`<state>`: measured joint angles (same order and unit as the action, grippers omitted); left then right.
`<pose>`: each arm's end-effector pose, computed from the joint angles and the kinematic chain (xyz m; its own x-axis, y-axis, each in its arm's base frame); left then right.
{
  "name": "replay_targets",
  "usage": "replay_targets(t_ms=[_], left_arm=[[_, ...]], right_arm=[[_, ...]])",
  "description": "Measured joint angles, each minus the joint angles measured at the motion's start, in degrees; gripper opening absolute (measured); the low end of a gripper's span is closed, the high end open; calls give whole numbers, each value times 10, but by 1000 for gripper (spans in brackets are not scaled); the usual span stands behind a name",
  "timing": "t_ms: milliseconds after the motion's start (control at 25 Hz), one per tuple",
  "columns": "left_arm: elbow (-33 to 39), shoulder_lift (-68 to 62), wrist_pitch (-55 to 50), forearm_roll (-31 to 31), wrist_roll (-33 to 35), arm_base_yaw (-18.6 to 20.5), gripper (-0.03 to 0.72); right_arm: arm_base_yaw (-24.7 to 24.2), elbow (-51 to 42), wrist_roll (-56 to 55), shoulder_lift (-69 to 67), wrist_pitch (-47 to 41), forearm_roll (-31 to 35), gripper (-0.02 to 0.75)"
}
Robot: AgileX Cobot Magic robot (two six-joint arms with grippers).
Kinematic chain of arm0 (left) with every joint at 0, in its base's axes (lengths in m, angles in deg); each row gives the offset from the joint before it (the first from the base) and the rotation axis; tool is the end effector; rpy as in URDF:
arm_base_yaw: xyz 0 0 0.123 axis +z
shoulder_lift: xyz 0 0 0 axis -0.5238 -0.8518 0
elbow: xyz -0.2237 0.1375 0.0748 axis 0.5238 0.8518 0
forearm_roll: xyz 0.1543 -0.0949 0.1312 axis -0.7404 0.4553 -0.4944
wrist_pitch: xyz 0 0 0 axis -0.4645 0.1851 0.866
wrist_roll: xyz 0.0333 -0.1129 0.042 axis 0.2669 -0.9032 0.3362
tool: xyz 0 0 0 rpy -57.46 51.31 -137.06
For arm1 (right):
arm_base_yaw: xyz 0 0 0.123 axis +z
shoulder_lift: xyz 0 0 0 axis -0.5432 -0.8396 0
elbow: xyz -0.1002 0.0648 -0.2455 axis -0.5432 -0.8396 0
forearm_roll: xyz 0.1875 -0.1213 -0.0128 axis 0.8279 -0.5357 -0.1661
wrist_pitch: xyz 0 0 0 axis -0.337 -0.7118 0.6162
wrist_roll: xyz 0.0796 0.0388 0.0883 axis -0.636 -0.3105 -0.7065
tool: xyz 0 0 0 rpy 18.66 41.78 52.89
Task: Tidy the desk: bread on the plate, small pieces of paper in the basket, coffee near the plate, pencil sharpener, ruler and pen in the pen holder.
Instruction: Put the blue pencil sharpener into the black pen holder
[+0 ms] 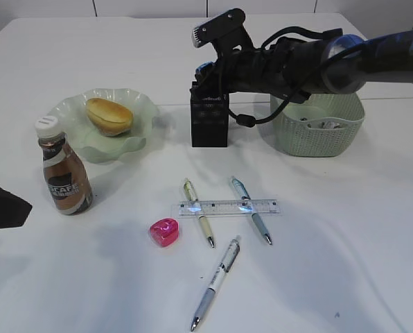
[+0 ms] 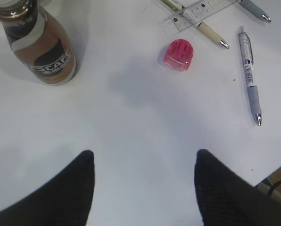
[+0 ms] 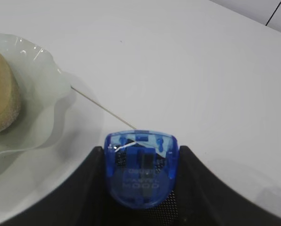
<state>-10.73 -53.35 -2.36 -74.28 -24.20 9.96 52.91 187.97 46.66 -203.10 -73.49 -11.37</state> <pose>0.1785 -0.0876 0.2518 -0.7484 0.3062 -0.5883 0.4403 0.8928 -0.0955 0.4997 0.1862 0.1822 -0.2489 -0.3917 -0.8858 -0.4594 0.8529 -0.2481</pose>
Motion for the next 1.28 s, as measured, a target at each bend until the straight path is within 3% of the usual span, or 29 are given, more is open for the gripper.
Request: replay_targets(t_ms=[1280], left_arm=[[0, 0, 1, 0, 0, 0, 463]], right_arm=[[0, 0, 0, 0, 5, -7, 412]])
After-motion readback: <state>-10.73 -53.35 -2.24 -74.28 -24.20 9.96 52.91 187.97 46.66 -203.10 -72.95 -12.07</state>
